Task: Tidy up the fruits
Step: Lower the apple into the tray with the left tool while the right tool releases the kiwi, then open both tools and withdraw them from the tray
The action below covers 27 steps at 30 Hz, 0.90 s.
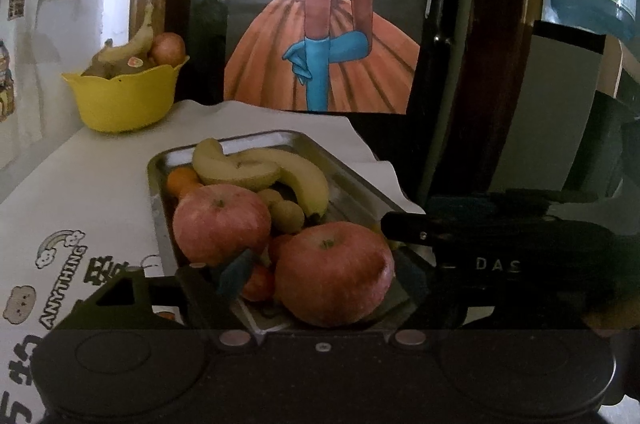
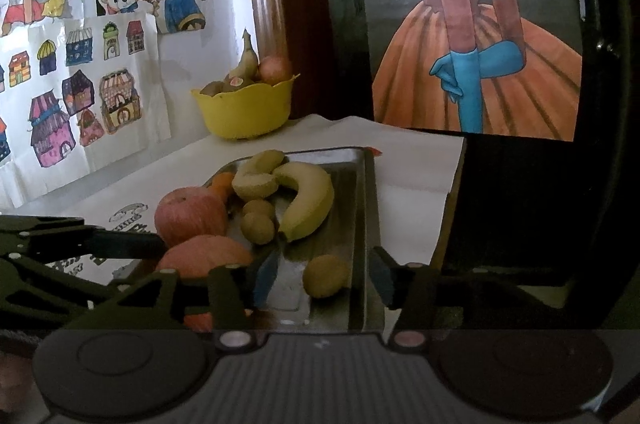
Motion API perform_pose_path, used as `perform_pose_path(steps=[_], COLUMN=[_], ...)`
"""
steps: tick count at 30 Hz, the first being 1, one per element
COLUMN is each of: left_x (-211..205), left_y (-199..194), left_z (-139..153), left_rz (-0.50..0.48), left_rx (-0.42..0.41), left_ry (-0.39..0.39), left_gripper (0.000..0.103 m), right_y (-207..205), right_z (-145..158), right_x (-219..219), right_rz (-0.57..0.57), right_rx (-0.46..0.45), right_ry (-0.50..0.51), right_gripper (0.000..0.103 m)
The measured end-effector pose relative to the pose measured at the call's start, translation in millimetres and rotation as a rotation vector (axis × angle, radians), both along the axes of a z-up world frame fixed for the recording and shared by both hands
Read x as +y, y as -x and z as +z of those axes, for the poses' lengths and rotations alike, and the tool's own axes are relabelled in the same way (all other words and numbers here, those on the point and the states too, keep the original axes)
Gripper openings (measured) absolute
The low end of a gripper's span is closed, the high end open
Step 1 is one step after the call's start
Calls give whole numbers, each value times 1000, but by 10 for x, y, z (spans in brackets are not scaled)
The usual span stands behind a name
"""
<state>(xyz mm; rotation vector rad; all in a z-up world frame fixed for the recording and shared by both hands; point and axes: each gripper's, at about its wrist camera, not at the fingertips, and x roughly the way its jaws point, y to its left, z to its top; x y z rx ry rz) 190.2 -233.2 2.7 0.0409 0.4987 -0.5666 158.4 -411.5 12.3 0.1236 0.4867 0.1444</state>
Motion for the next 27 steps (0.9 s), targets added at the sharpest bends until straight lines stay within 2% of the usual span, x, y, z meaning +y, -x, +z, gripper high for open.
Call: perform_pose_path(steps=[9, 12, 14, 16, 27], left_x=[127, 186, 227, 281, 589], left_y=[111, 142, 183, 223, 301], left_z=[135, 168, 182, 197, 265], left_rz=[42, 59, 66, 74, 221], left_rx=[-44, -56, -72, -89, -106], left_ry=[21, 29, 31, 35, 60], left_gripper=[91, 96, 99, 102, 102], right_y=[93, 120, 135, 151, 235], right_z=[130, 158, 171, 180, 215], right_x=[35, 61, 69, 72, 122], right_rz=[-25, -39, -53, -86, -126], right_rx=[-32, -42, -49, -58, -85], right_ry=[10, 16, 17, 25, 12], right_gripper=[77, 85, 96, 102, 103])
